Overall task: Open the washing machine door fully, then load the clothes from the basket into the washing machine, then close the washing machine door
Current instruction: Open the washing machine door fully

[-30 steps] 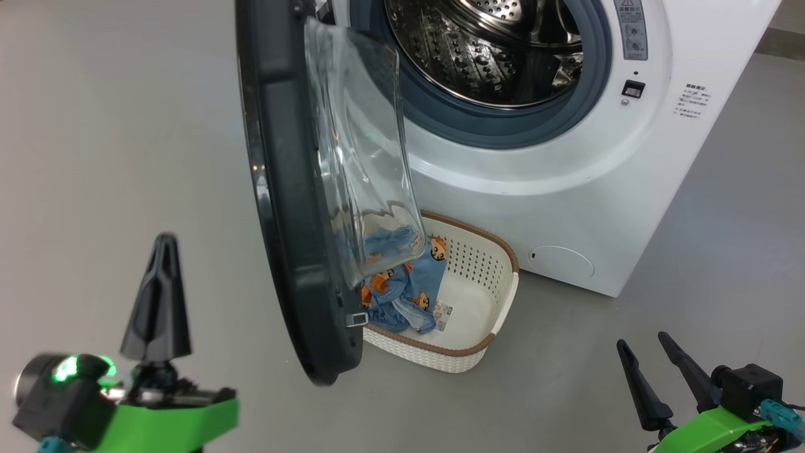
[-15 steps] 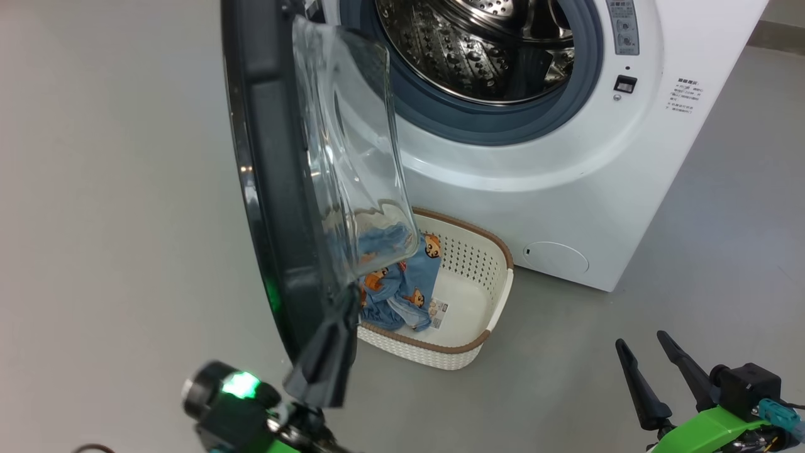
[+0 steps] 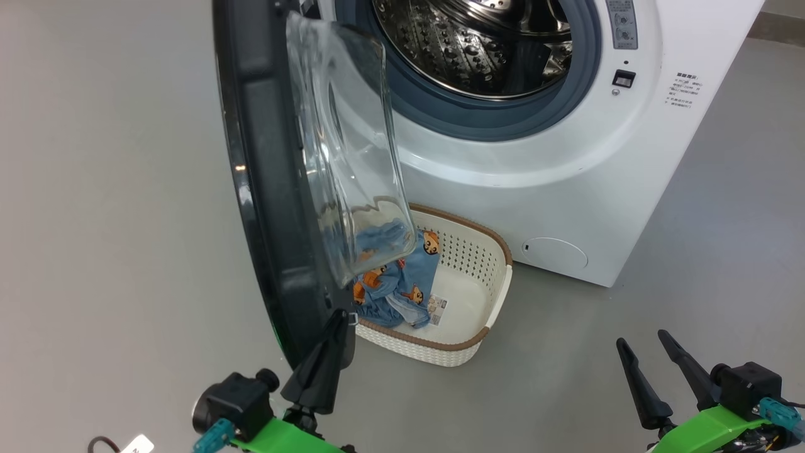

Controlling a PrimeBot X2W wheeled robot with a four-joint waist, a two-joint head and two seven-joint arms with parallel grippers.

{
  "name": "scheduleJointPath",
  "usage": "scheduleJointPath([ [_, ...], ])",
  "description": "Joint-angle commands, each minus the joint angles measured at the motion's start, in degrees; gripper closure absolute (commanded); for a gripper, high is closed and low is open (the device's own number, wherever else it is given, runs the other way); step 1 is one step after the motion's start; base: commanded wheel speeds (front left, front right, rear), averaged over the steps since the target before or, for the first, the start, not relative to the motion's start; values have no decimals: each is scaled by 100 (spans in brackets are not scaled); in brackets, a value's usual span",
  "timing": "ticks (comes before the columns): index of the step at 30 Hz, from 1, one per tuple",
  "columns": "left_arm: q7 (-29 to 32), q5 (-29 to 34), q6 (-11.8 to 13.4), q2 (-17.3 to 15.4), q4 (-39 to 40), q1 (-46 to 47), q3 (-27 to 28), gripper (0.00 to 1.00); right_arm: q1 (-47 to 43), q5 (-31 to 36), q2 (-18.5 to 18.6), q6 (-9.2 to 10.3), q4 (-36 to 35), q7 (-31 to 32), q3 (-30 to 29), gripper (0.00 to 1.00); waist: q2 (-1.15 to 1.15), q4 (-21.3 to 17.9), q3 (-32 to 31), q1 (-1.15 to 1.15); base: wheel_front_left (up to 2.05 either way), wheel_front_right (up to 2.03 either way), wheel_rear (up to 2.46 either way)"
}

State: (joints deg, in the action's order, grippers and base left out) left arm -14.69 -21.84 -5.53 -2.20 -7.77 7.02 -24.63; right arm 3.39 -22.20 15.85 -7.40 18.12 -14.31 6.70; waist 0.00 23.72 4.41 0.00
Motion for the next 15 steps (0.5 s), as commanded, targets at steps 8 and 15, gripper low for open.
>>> scheduleJointPath([
  [8,-31,-101,129,-67,-282,356,446,100,119,-13,54,-9,-133,-69,130,0,0,-17,-9,0,0,0,0],
  [15,-31,134,158,-67,-379,191,1064,100,90,-13,9,-9,-167,-69,149,0,0,-35,-56,0,0,0,0],
])
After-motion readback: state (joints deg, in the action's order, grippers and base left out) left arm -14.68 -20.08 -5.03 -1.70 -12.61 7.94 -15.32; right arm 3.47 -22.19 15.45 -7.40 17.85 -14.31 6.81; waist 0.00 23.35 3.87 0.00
